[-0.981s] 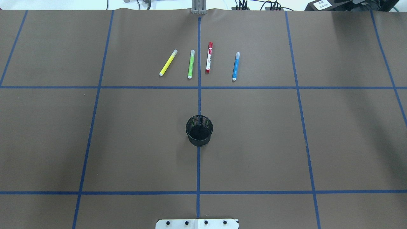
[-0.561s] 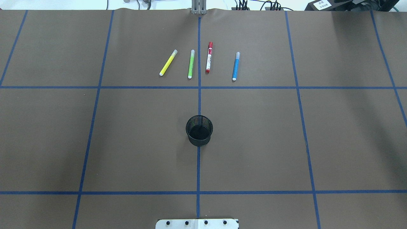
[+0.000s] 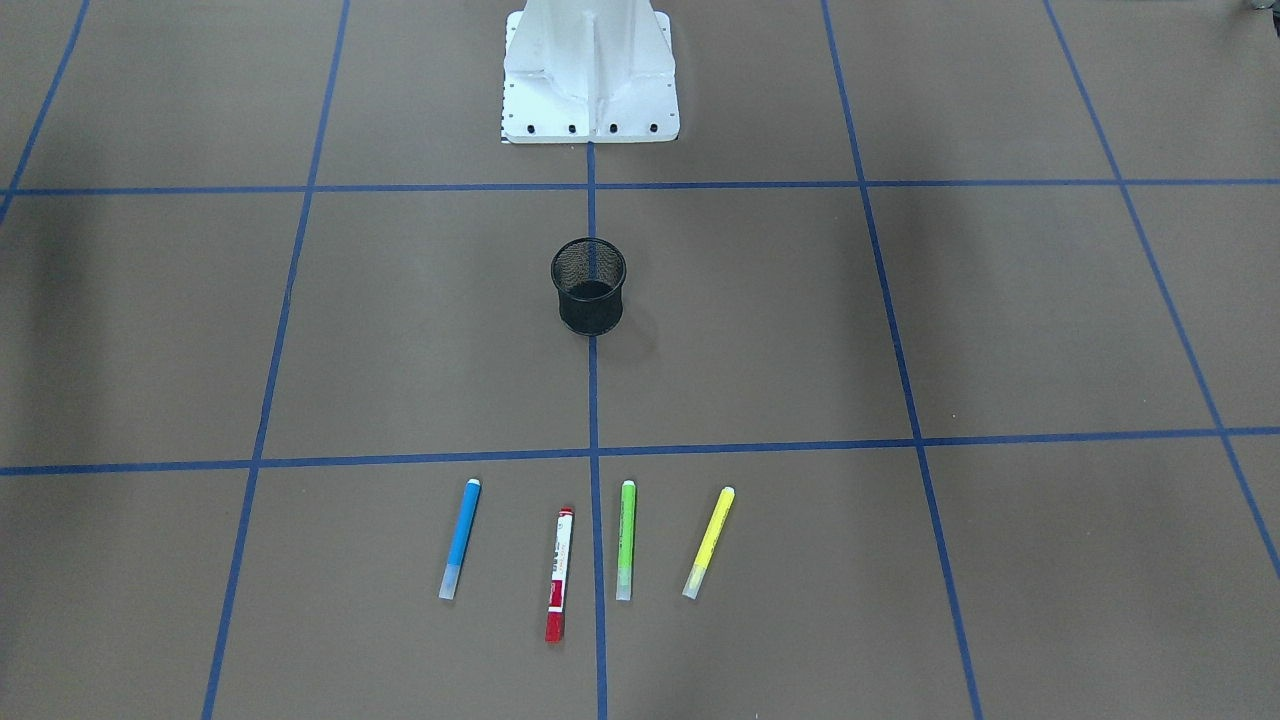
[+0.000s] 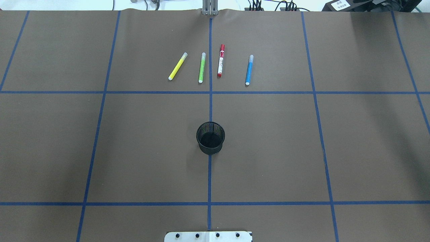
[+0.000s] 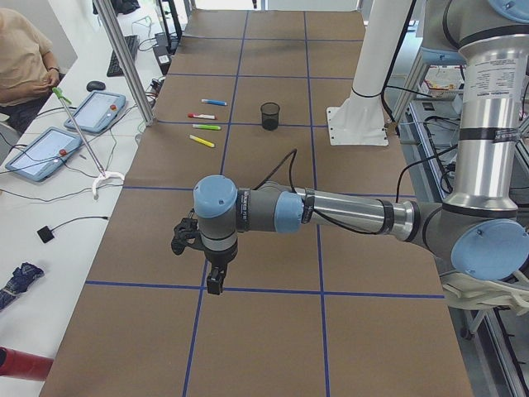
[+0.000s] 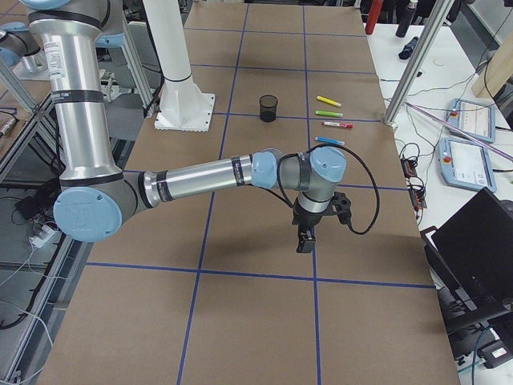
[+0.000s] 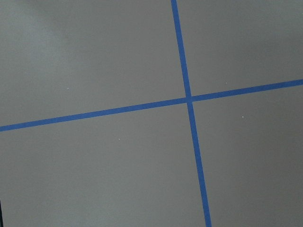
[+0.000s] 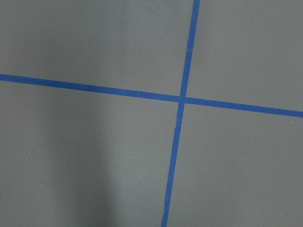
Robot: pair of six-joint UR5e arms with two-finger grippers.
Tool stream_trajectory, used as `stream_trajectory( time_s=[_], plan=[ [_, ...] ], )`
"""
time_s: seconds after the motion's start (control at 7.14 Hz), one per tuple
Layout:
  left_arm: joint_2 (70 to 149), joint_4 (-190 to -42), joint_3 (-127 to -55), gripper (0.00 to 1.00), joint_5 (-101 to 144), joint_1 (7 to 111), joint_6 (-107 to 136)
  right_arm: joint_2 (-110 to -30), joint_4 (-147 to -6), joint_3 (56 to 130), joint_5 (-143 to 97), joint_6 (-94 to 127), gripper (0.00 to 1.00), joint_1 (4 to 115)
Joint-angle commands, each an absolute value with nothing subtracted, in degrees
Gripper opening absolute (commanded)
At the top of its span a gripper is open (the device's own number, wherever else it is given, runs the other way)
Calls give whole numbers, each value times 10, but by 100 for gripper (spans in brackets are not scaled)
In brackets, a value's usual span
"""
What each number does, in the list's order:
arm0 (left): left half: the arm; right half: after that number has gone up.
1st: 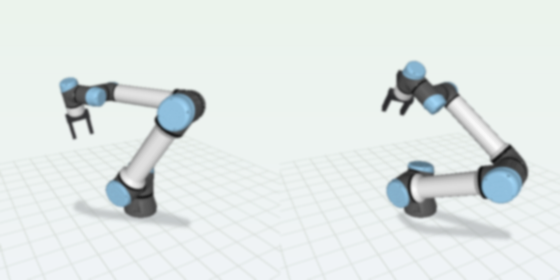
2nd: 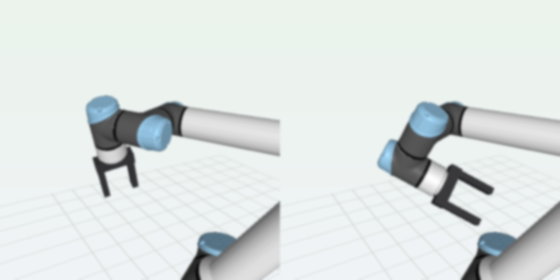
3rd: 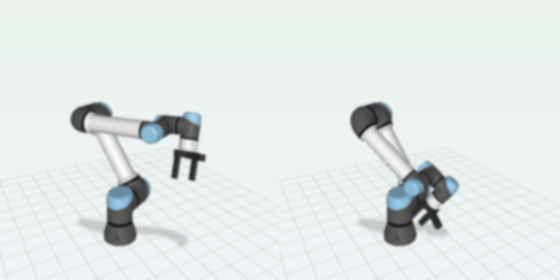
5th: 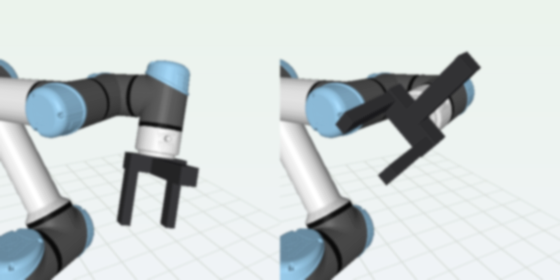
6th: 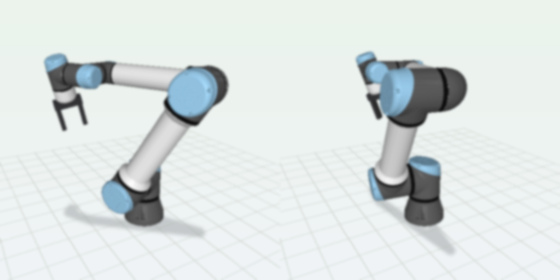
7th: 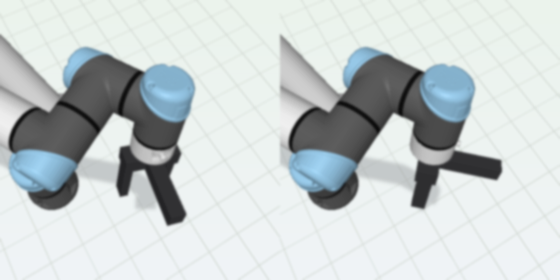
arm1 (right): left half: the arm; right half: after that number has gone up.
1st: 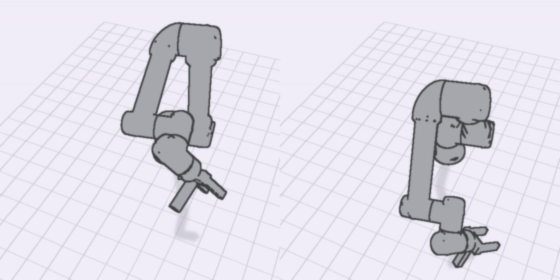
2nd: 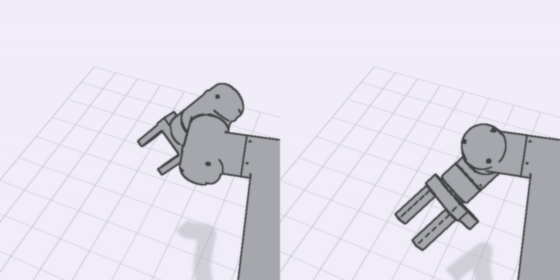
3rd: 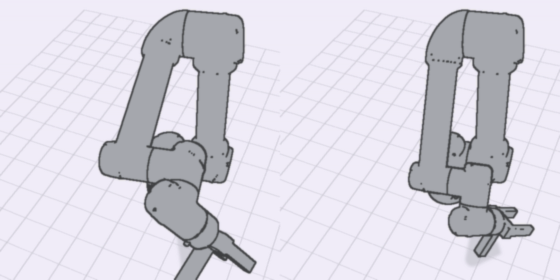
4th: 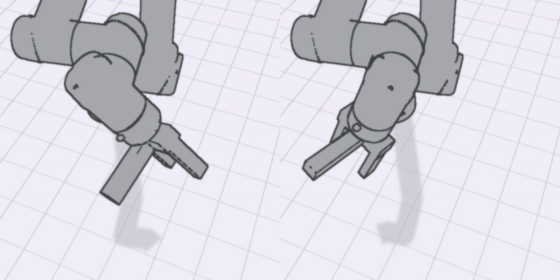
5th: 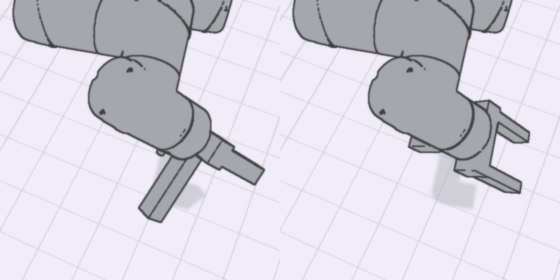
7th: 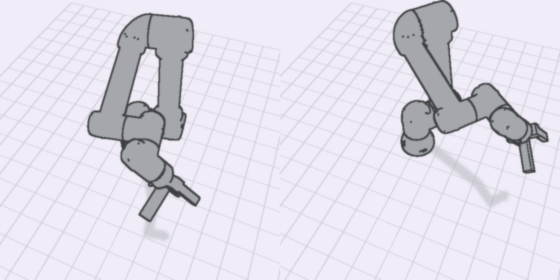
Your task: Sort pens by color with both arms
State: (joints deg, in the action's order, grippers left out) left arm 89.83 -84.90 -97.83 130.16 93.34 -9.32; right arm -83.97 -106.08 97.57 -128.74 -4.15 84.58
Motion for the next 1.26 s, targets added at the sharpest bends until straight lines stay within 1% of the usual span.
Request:
stream_trajectory(
  time_s=[0.0,0.98,1.12],
  plan=[
    [898,-849,-978,100,1300,933,-93,-842,-1061,976,-1288,-41,100,846],
    [896,-846,-975,100,1298,933,-92,-851,-1061,980,-1288,-41,100,846],
    [886,-847,-978,100,1298,933,-93,-851,-1061,980,-1288,-41,100,846]
  ],
)
